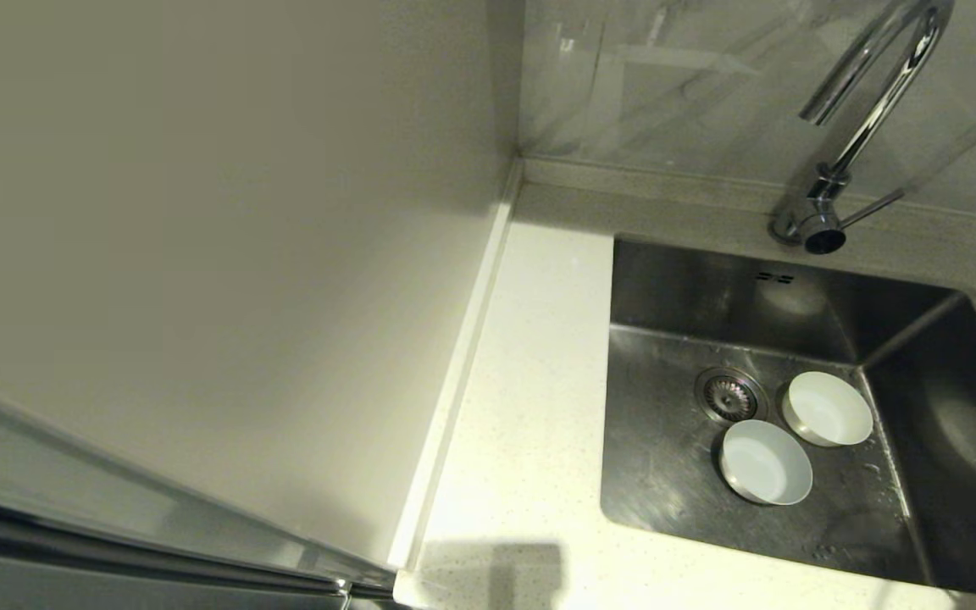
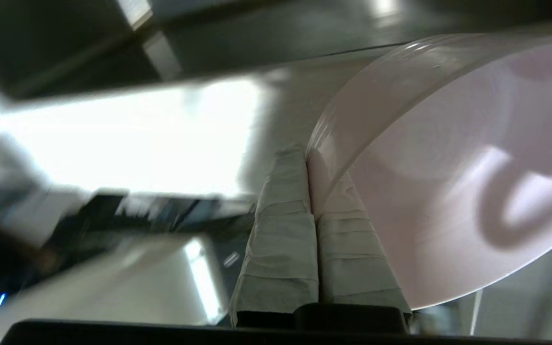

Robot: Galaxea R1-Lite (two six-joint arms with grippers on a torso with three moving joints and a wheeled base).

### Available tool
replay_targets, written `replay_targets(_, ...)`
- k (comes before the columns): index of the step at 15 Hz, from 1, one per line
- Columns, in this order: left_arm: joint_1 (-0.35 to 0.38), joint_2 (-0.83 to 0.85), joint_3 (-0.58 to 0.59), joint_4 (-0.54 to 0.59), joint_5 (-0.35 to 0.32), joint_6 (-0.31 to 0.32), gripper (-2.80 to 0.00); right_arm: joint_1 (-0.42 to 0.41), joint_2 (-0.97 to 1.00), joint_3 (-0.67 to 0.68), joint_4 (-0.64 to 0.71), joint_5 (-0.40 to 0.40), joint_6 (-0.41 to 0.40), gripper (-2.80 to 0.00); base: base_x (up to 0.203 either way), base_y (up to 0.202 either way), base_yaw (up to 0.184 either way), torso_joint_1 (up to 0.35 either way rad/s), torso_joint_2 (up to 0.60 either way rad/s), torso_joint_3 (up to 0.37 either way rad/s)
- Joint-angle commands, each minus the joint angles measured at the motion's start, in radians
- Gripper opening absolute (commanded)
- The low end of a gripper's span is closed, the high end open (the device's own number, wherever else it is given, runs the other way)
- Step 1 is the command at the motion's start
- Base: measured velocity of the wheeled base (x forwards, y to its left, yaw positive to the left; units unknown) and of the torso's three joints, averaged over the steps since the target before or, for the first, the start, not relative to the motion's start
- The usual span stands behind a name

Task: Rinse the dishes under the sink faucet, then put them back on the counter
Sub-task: Put a bowl into the sink

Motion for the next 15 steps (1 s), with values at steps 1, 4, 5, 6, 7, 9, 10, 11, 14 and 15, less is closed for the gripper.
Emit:
replay_targets(1,0.000,-0.003,0.000,0.000,0.000,-0.001,-2.80,0.173,-0.018,-0.034,0.061,0.043,0.030,-2.80,0.000,0.000,0.000,0.000,0.00,0.000)
replay_targets(4,0.000,-0.003,0.000,0.000,0.001,-0.001,-2.80,0.427,0.008,-0.104,0.042,0.076,0.198,-2.80,0.000,0.000,0.000,0.000,0.00,0.000)
replay_targets(5,-0.001,-0.003,0.000,0.000,0.000,-0.001,-2.80,0.499,0.017,-0.118,-0.006,0.069,0.257,-2.80,0.000,0.000,0.000,0.000,0.00,0.000)
replay_targets(6,0.000,-0.003,0.000,0.000,0.000,-0.001,-2.80,0.576,0.024,-0.124,-0.074,0.028,0.314,-2.80,0.000,0.000,0.000,0.000,0.00,0.000)
replay_targets(7,0.000,-0.003,0.000,0.000,0.000,-0.001,-2.80,0.652,0.031,-0.121,-0.150,-0.059,0.362,-2.80,0.000,0.000,0.000,0.000,0.00,0.000)
replay_targets(9,0.000,-0.003,0.000,0.000,0.001,-0.001,-2.80,0.784,0.043,-0.085,-0.339,-0.274,0.433,-2.80,0.000,0.000,0.000,0.000,0.00,0.000)
replay_targets(10,0.000,-0.003,0.000,0.000,0.001,-0.001,-2.80,0.836,0.049,-0.048,-0.433,-0.391,0.451,-2.80,0.000,0.000,0.000,0.000,0.00,0.000)
replay_targets(11,0.000,-0.003,0.000,0.000,0.000,-0.001,-2.80,0.885,0.060,-0.008,-0.517,-0.503,0.460,-2.80,0.000,0.000,0.000,0.000,0.00,0.000)
replay_targets(14,0.000,-0.003,0.000,0.000,0.002,-0.001,-2.80,0.991,0.112,0.101,-0.729,-0.692,0.471,-2.80,0.000,0.000,0.000,0.000,0.00,0.000)
replay_targets(15,0.000,-0.003,0.000,0.000,0.000,-0.001,-2.80,1.004,0.143,0.114,-0.773,-0.722,0.473,-2.80,0.000,0.000,0.000,0.000,0.00,0.000)
